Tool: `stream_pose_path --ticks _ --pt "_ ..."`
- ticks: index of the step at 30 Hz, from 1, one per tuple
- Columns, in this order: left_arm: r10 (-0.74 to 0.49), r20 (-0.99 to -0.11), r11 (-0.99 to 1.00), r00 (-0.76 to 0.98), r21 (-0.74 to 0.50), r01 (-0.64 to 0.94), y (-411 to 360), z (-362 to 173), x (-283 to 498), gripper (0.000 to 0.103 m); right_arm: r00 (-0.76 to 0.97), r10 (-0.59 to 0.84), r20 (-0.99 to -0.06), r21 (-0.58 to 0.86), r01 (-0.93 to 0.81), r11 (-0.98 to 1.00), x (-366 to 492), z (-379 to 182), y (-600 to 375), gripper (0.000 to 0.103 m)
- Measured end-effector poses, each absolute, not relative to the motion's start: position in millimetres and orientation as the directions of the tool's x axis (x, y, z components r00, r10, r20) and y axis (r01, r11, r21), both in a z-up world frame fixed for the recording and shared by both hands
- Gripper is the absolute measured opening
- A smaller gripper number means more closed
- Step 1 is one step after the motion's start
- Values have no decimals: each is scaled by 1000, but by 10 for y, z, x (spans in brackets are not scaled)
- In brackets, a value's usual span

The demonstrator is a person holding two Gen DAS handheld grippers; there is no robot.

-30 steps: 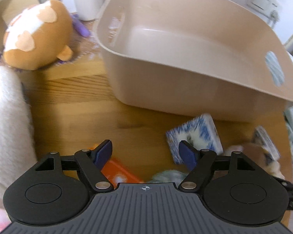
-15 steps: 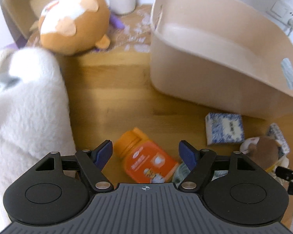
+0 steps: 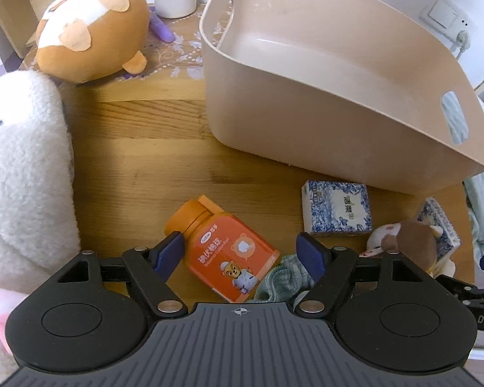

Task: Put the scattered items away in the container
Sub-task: 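Approach the orange vitamin bottle with the left tool, open fingers around it, then grasp the orange bottle with the left tool while the right tool grasps the cream scrunchie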

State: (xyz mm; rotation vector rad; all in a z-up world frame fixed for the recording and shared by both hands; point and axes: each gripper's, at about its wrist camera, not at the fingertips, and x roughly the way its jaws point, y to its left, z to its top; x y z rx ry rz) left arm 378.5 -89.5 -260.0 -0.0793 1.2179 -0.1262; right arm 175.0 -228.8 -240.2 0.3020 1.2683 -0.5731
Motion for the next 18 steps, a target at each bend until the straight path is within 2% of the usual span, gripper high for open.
stream_pose_path --ticks 4,8,14,18 --pt "-95 -951 988 295 -127 -91 -694 -2627 3813 77 217 -233 -948 -87 528 845 1735 -2358 -2249 97" --pt "-133 -960 952 248 -193 -237 -524 -2691 3861 77 226 -219 -949 -74 516 853 1735 -2358 -2280 97" --pt "-196 -964 905 181 -249 -344 -618 -2826 3964 77 226 -218 -949 -59 555 830 1715 -2392 -2397 95" --pt "-215 -966 886 140 -254 -388 -652 -2926 3941 77 216 -197 -956 -43 564 825 1706 -2467 -2438 90"
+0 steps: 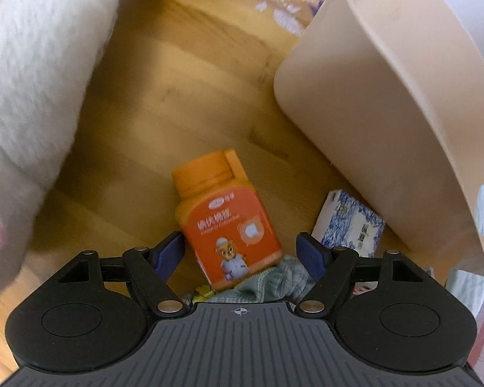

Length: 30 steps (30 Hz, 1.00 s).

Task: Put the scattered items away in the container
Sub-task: 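Grasp the orange bottle with the left tool while the right tool grasps the cream scrunchie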

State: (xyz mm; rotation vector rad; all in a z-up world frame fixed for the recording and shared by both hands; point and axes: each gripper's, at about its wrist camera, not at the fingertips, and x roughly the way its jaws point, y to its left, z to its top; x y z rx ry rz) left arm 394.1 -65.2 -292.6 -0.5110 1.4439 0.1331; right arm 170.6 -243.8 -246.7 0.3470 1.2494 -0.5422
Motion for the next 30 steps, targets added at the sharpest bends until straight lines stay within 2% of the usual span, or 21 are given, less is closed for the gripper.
stream_pose_path --ticks 6,8,9,13,17,20,30 --pt "-199 -970 883 142 -240 -403 -631 -2924 3958 73 196 -130 -972 -1 550 835 1705 -2623 -2395 73" --pt "-189 -972 886 142 -231 -401 -632 -2911 3967 69 195 -110 -975 14 545 838 1703 -2656 -2385 61" --pt "-183 -973 890 141 -225 -396 -638 -2903 3971 67 196 -102 -975 22 543 840 1701 -2665 -2383 58" --pt "-184 -973 893 140 -225 -390 -642 -2889 3962 66 199 -79 -977 40 531 846 1687 -2693 -2358 30" --pt "-186 -971 895 150 -230 -382 -644 -2872 3934 64 206 -73 -976 47 522 852 1658 -2696 -2331 20" --pt "-189 -969 894 160 -237 -380 -642 -2858 3904 63 196 -67 -978 47 525 850 1638 -2694 -2303 16" --pt "-198 -958 895 205 -263 -361 -598 -2746 3765 57 219 -74 -973 55 530 846 1487 -2564 -2216 12"
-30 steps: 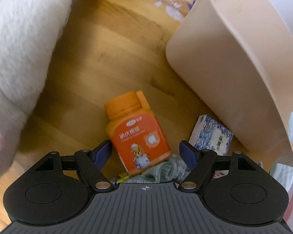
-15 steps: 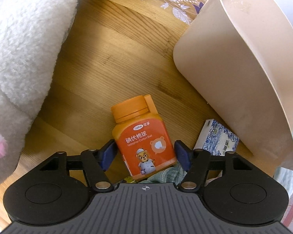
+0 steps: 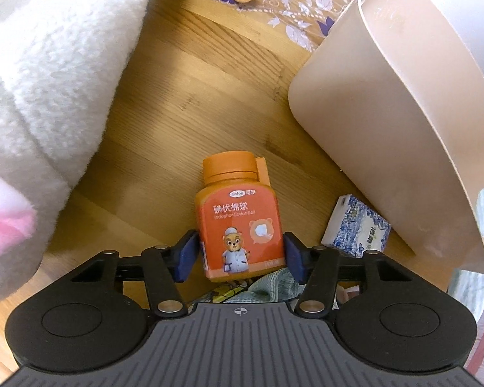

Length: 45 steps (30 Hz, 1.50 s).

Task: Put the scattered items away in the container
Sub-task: 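Grasp the orange bottle with the left tool while the right tool grasps the cream scrunchie, then carry the orange bottle and cream scrunchie with both tools over the beige basket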

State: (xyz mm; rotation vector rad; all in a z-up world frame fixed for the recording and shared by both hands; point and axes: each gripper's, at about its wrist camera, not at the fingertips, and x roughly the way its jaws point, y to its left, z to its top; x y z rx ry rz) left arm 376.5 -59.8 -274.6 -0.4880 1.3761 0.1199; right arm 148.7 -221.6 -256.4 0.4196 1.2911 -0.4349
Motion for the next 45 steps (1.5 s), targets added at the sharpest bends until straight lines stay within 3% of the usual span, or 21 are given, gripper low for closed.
stream_pose_path --ticks 10,26,45 --pt "-204 -944 897 259 -286 -337 -516 -2787 3750 55 271 -96 -958 60 518 854 1442 -2351 -2175 11" --pt "-219 -908 914 358 -319 -249 -469 -2385 3544 55 312 -116 -943 56 491 870 1468 -2169 -2161 11" --pt "-263 -776 918 573 -384 -100 -703 -1294 3404 55 546 -86 -833 149 372 916 1718 -1198 -2076 11"
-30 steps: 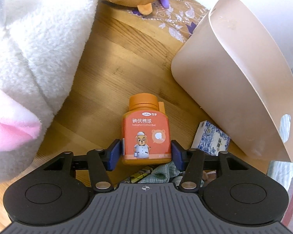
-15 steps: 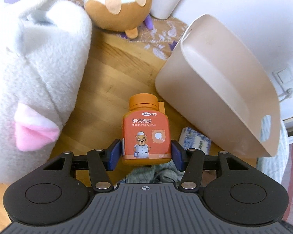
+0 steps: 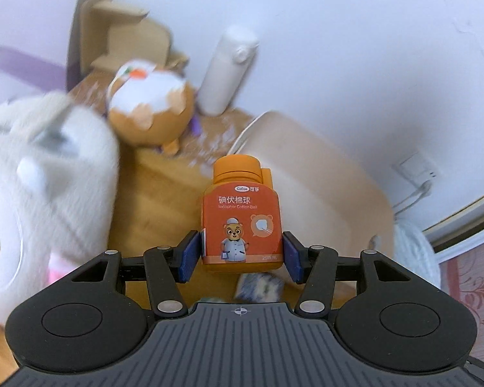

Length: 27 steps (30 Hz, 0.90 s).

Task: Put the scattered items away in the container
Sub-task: 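Carry the orange bottle and cream scrunchie with both tools over the beige basket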

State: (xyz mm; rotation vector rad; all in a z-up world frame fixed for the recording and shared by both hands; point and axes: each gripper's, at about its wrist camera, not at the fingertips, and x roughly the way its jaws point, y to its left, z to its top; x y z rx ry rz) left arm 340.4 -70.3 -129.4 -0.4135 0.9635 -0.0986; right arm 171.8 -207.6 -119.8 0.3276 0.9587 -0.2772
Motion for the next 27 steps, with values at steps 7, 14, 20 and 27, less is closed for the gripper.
stream_pose_path --ticks 7,14,20,27 --pt "-298 -746 924 596 -381 -15 -952 -1114 3648 55 617 -96 -781 174 364 915 1917 -1016 -2213 12" --pt "-299 -738 938 605 -343 45 -1196 -1109 3967 55 660 -109 -743 186 361 914 2222 -938 -2470 12" --pt "-293 -765 949 573 -305 78 -1337 -1321 4269 55 665 -113 -739 168 344 924 2529 -992 -2620 12" --pt "-257 -824 965 505 -245 93 -1487 -1674 4558 55 612 -110 -783 154 363 919 2857 -1318 -2783 12"
